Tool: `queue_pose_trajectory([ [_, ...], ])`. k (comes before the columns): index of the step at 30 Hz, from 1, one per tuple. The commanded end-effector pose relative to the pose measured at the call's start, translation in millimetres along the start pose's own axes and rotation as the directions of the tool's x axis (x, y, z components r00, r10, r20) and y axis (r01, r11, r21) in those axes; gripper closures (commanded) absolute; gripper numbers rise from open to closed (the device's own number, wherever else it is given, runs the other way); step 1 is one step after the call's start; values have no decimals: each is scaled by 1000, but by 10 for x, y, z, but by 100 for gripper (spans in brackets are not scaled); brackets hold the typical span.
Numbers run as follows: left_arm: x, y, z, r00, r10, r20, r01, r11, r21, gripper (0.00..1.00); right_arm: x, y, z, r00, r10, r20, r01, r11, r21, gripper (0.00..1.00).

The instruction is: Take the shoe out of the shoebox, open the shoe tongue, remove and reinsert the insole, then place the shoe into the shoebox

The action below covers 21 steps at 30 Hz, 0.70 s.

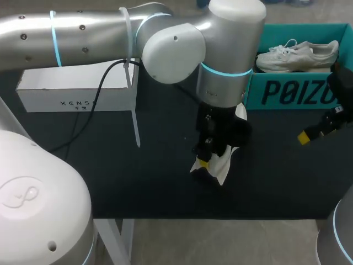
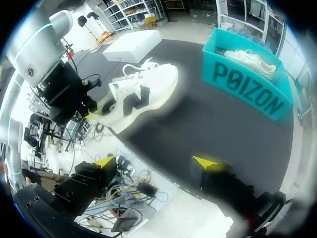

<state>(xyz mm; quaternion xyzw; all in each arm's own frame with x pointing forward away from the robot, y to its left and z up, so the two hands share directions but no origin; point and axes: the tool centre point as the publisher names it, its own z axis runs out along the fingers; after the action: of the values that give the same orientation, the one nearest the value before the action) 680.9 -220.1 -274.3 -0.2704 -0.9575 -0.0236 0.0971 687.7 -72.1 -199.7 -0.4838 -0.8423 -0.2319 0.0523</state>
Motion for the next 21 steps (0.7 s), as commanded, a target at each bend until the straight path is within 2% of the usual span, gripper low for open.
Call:
queue_pose_trajectory([
  [1, 14, 16, -13, 1000, 2, 4, -2, 1000, 2, 100, 2, -13, 7, 1000, 0, 2, 0, 1000, -2, 0],
  [2, 14, 107, -62, 1000, 8, 9, -8, 999, -36, 100, 2, -13, 7, 1000, 0, 2, 0, 1000, -2, 0],
  [4, 16, 288, -157, 998, 53, 23, -52, 997, -65, 100, 2, -13, 7, 1000, 0, 2, 0, 1000, -2, 0],
  [5, 20, 371, -205, 996, 83, 29, -79, 990, -115, 100, 2, -13, 7, 1000, 0, 2, 0, 1000, -2, 0],
  [7, 25, 542, -286, 988, 146, 43, -140, 982, -125, 100, 2, -13, 7, 1000, 0, 2, 0, 1000, -2, 0],
  [11, 56, 834, -422, 969, 245, 39, -230, 947, -225, 100, 2, -13, 7, 1000, 0, 2, 0, 1000, -2, 0],
  [15, 131, 1176, -569, 947, 318, 38, -299, 922, -245, 100, 2, -13, 7, 1000, 0, 2, 0, 1000, -2, 0],
  [17, 169, 1377, -585, 944, 330, 24, -311, 909, -277, 100, 2, -13, 7, 1000, 0, 2, 0, 1000, -2, 0],
  [21, 263, 1778, -612, 945, 326, 18, -307, 906, -291, 100, 2, -13, 7, 1000, 0, 2, 0, 1000, -2, 0],
])
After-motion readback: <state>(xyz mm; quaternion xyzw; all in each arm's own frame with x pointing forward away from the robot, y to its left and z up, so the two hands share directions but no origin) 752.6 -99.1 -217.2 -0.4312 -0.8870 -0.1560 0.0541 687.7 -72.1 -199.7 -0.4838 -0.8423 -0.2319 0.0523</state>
